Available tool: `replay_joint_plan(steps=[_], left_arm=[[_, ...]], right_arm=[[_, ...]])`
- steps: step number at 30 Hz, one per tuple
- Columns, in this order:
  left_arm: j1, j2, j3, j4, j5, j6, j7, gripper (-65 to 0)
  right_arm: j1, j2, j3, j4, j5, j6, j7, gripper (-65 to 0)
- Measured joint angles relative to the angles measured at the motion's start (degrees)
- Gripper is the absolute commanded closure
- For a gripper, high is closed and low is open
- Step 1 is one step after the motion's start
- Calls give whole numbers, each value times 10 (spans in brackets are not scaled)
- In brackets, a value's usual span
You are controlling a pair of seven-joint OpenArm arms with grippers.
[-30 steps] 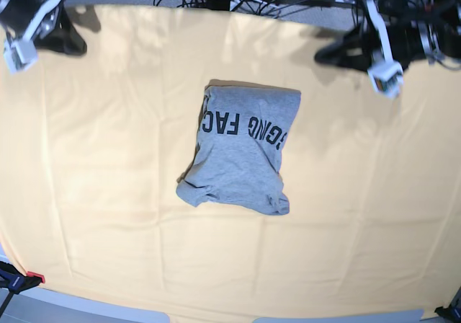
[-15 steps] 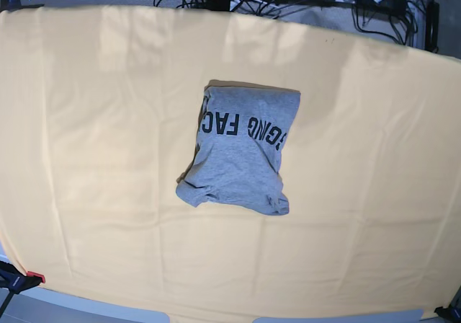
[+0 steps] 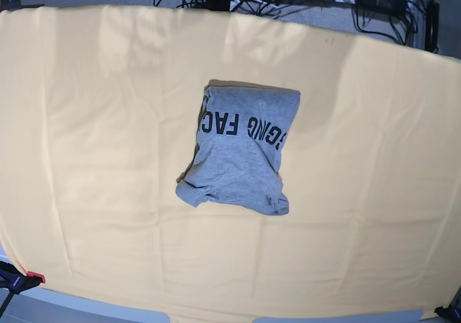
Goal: Layout the t-shirt on the table in an organized manner, then fold the t-shirt properly
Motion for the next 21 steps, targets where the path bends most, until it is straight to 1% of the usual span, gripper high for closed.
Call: replay_joint_plan(steps=[2, 4, 6, 8, 10, 11, 12, 13, 14, 16, 19, 21], left_arm=[[-50, 8, 26, -84, 78, 2, -82, 0], [-99, 16, 56, -164, 149, 2, -161, 0], [-145, 22, 84, -240, 219, 3, -255, 0], [-186, 31, 105, -309, 290, 5, -358, 0], [-222, 48, 125, -367, 364, 8, -466, 0], [-238, 59, 138, -391, 396, 12, -523, 0], [-252, 72, 152, -412, 419, 47, -569, 0], [-264, 88, 167, -428, 435, 86, -599, 0], [-273, 102, 181, -441, 443, 114, -606, 0], [-282, 124, 211, -450, 443, 132, -602, 0], [-280, 153, 251, -451, 429, 173, -589, 0], [-278, 167, 275, -451, 409, 217, -573, 0]], right_arm=[[36, -2, -25, -68, -73, -1, 71, 0], [71, -2, -50, -133, -132, -2, 140, 0], [110, -1, -75, -193, -187, 0, 217, 0], [148, -2, -100, -245, -229, -3, 285, 0], [181, -6, -126, -287, -252, -38, 327, 0], [196, -11, -136, -302, -263, -57, 337, 0], [210, -17, -145, -314, -278, -76, 336, 0], [223, -25, -154, -323, -296, -94, 333, 0], [232, -33, -163, -328, -307, -104, 331, 0], [242, -47, -178, -329, -313, -112, 325, 0], [243, -73, -192, -329, -333, -153, 324, 0], [242, -87, -193, -329, -355, -175, 324, 0]])
